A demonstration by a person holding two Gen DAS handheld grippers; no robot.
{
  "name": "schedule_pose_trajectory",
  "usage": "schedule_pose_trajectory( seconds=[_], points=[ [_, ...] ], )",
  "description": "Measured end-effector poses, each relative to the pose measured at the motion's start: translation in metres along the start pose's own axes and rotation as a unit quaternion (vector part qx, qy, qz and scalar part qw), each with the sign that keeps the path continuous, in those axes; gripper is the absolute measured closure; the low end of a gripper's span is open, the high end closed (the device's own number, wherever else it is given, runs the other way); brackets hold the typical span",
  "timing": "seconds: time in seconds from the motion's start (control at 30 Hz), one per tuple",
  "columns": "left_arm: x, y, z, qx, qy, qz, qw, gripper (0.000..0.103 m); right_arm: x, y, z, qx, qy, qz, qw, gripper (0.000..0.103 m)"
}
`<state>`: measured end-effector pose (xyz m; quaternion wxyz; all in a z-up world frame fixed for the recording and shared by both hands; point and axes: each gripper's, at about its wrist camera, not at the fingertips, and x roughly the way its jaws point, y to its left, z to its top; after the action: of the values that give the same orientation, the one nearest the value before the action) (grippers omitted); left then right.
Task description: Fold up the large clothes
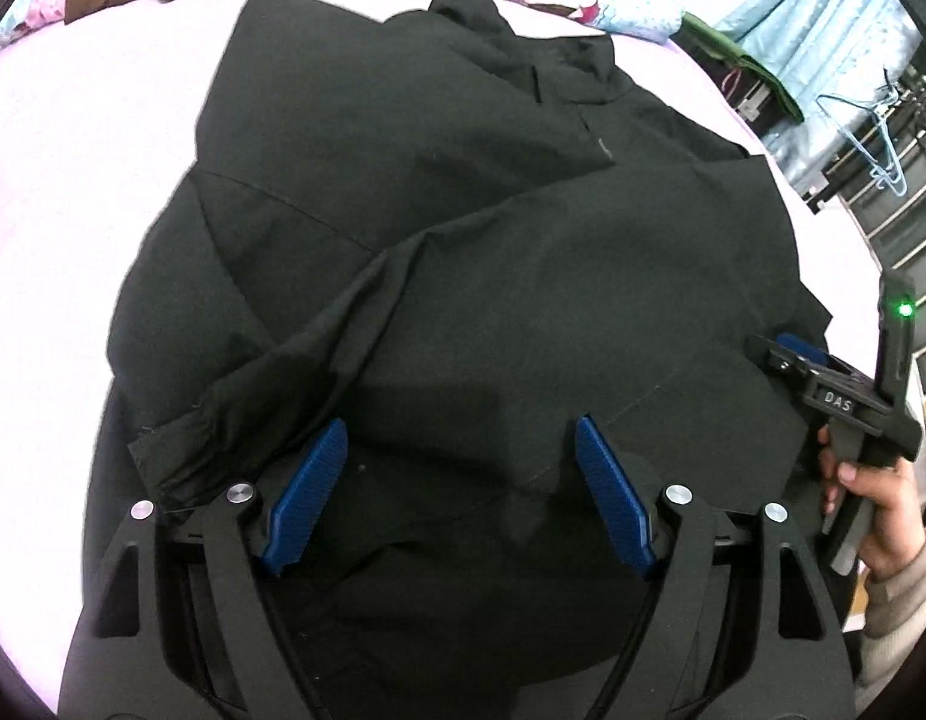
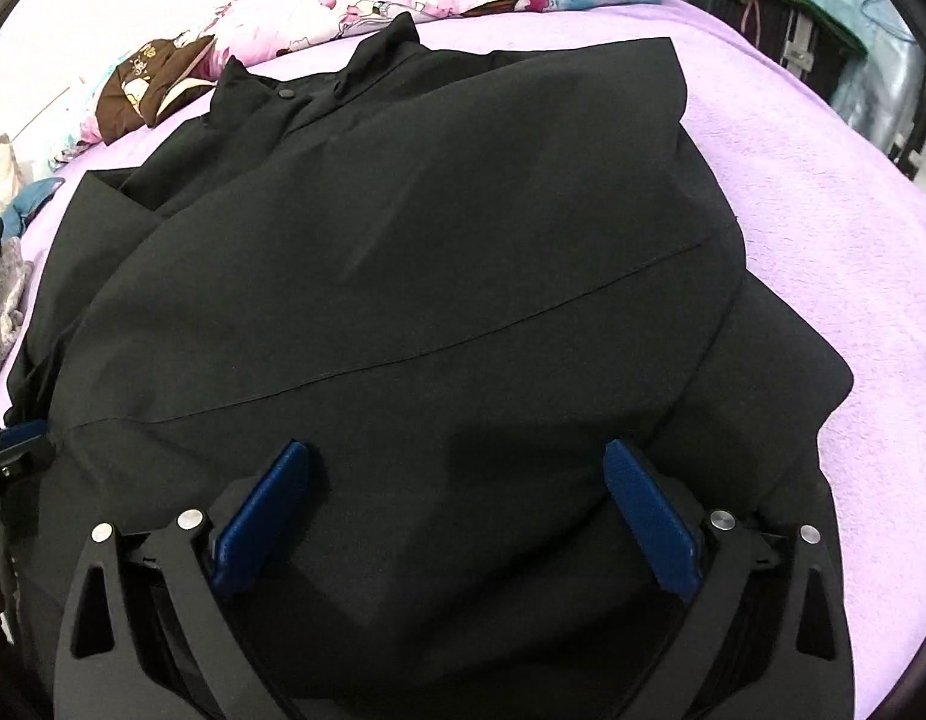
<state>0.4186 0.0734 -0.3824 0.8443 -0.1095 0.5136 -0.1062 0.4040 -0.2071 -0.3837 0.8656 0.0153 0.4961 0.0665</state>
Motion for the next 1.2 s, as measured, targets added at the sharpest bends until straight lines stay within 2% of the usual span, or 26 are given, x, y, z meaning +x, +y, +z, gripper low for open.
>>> schedule_pose_trajectory(
  seconds=[0.13, 0.27, 0.53, 0.83, 0.9, 1.2],
  points=[
    [-0.025, -0.006, -0.001, 0.014, -0.028, 0.017, 0.9994, 0.026, -0.019, 0.001, -0.004, 0.011, -0.031, -0.009, 0.999, 0.006],
    [-0.053, 0.0, -0.009, -0.002, -0.042, 0.006, 0.9991, 0.025, -0.057, 0.002, -0.013, 0.03, -0.066, 0.008, 0.997, 0.006],
    [-0.114, 0.031, -0.058, -0.039, -0.054, 0.01, 0.9977, 0.024, -0.131, -0.005, -0.065, 0.025, -0.099, 0.01, 0.995, 0.006],
    [-0.154, 0.07, -0.13, -0.085, -0.043, -0.016, 0.9953, 0.024, -0.173, -0.034, -0.166, 0.039, -0.063, -0.008, 0.997, 0.006],
    [-0.16, 0.075, -0.142, -0.098, -0.043, -0.028, 0.9939, 0.024, -0.18, -0.038, -0.18, 0.046, -0.06, -0.005, 0.997, 0.006],
    [-0.172, 0.089, -0.192, -0.107, -0.026, -0.014, 0.9938, 0.024, -0.204, -0.06, -0.232, 0.068, -0.05, -0.006, 0.996, 0.006]
  ],
)
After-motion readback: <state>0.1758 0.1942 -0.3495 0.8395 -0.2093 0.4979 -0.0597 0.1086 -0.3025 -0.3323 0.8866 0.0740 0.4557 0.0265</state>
